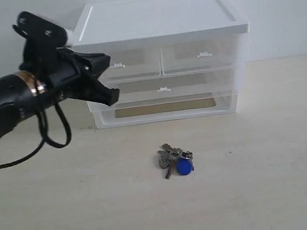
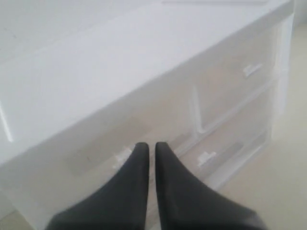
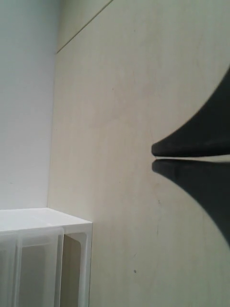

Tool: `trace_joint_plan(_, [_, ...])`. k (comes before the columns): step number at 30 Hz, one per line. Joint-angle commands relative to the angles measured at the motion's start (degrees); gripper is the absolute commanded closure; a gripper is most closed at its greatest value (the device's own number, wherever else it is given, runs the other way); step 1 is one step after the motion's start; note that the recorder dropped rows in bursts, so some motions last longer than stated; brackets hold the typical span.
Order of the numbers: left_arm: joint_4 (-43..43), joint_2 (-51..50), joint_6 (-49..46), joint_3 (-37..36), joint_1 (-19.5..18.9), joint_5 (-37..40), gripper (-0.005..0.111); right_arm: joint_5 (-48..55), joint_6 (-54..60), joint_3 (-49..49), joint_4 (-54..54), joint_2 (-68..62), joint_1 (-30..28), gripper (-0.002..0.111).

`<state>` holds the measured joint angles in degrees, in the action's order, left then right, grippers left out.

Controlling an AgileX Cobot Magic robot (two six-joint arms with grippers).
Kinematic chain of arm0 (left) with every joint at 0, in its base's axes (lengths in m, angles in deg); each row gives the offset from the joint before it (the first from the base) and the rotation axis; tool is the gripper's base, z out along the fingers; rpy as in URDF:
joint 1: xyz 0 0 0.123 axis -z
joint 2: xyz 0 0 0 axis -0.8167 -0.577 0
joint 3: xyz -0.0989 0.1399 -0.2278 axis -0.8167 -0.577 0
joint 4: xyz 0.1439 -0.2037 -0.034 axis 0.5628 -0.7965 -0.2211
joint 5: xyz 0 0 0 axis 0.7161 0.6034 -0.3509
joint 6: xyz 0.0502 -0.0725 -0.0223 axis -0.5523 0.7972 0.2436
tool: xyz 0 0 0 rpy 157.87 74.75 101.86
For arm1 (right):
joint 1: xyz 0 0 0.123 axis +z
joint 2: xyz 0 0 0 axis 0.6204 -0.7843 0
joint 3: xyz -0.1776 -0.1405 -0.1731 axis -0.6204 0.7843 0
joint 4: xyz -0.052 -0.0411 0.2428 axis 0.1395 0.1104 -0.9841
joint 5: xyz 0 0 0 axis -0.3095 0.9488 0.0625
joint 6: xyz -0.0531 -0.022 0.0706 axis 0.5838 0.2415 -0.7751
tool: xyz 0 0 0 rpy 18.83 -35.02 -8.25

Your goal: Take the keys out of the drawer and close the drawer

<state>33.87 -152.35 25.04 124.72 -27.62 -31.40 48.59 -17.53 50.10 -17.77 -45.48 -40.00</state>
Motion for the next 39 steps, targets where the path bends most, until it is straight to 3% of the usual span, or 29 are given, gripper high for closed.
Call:
trace_joint_plan(1, [-1.04, 12.67, 3.39, -6.02, -0.1, -1.29, 0.102, -0.27, 0.05, -0.02, 0.29, 0.31, -0.04, 0.108])
trace_joint_plan(6, [-1.36, 26.01, 6.38, -10.55, -0.1, 2.35, 0.102, -0.27, 0.05, -0.02, 0.29, 0.31, -0.04, 0.108])
trace_joint_plan(11, [-1.25, 40.14, 16.85, -15.15, -0.1, 10.12, 0.102, -0.27, 0.05, -0.02, 0.29, 0.31, -0.04, 0.108])
trace_joint_plan(17, [-1.25, 57.76, 18.95, -22.39, -0.1, 14.56, 0.102, -0.27, -0.05, -0.02, 0.29, 0.31, -0.04, 0.108])
trace_joint_plan(25, [-1.25, 79.21, 22.63, -27.56, -0.1, 36.12, 0.102, -0.27, -0.05, -0.02, 0.29, 0.31, -0.04, 0.108])
trace_joint_plan(30, [-1.69, 87.13, 23.49, -27.94, -0.1, 51.96, 0.102, -0.27, -0.05, -0.02, 0.29, 0.31, -0.04, 0.108])
trace_joint_plan(39, [-1.49, 91.52, 24.75, -28.07, -0.1, 53.21, 0.102, -0.27, -0.05, -0.02, 0.29, 0.31, -0.04, 0.108])
